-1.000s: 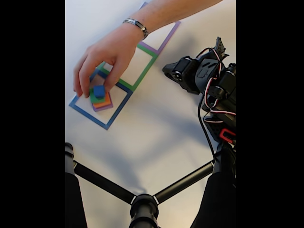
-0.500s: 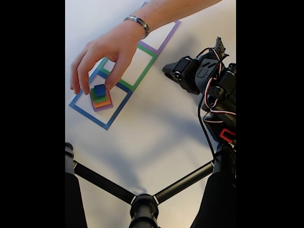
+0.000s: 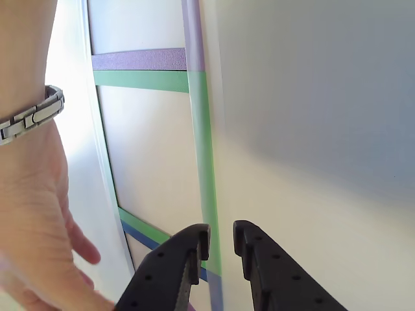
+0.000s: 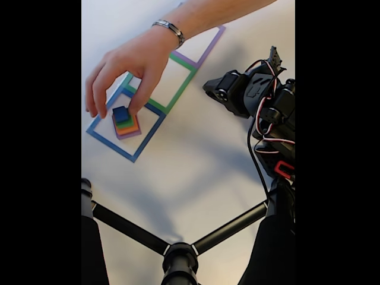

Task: Tower of hanoi

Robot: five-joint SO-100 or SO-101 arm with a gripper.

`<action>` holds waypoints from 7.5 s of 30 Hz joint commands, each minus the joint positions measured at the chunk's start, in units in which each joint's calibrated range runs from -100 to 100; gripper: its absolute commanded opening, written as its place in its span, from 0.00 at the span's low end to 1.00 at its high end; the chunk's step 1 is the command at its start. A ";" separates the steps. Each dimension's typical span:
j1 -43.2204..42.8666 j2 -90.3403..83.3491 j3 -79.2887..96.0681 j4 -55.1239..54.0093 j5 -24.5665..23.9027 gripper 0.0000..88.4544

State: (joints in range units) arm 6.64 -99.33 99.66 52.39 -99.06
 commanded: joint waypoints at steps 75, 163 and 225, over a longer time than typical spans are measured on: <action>-0.58 -0.67 0.34 0.34 -0.94 0.00; -1.65 -0.67 0.34 0.34 1.26 0.00; 30.15 38.43 -74.71 19.36 199.06 0.00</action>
State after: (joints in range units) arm 35.20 -60.49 27.26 72.41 98.87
